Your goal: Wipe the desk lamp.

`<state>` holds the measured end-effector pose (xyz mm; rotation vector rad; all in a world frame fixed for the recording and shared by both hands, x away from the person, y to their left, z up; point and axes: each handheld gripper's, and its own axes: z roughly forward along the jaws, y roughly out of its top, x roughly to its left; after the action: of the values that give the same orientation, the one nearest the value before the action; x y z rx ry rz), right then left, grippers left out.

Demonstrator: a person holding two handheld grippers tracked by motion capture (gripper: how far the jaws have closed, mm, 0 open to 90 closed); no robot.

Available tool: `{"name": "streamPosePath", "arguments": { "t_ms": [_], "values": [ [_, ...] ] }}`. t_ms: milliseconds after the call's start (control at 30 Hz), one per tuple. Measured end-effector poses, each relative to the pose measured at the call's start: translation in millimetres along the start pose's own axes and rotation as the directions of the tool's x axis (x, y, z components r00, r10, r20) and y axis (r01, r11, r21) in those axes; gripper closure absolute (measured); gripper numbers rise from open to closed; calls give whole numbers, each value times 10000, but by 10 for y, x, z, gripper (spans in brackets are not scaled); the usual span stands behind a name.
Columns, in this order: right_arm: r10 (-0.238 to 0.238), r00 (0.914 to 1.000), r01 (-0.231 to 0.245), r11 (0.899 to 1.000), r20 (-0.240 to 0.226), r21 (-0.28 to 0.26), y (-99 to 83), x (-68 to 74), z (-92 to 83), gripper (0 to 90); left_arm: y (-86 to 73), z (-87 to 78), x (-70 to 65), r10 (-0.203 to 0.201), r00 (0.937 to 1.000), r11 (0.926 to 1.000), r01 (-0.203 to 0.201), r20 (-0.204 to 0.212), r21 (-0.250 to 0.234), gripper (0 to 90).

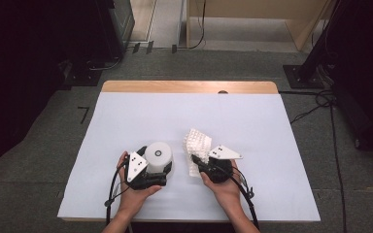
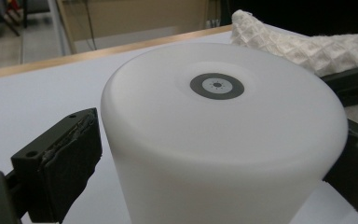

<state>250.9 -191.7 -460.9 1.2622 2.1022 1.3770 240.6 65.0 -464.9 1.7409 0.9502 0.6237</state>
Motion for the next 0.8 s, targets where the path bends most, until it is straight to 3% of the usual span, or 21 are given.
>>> {"name": "streamPosePath", "arguments": {
  "t_ms": [167, 233, 400, 600, 800],
  "values": [
    [-102, 9999, 102, 9999, -72, 78, -15, 26, 19, 735, -25, 113, -120, -170, 9975, 9978, 213, -691, 626, 38],
    [-140, 9998, 141, 9998, -124, 127, -20, 43, 31, 735, -36, 106, -98, -248, 9971, 9984, 284, -717, 495, 78],
    [-156, 9996, 164, 9994, -250, 321, -56, 81, 82, 735, -17, 67, -13, -407, 9990, 9987, 412, -175, 293, 86],
    [-330, 9983, 352, 9983, -478, 472, -86, 177, 140, 736, 88, -63, 40, -133, 9930, 9980, 204, 1175, -596, 87],
    [-427, 9960, 430, 9991, -786, 18, -25, 265, 66, 737, 49, -4, -78, 545, 9869, 9985, -532, 1516, -128, 87]
  ]
}}
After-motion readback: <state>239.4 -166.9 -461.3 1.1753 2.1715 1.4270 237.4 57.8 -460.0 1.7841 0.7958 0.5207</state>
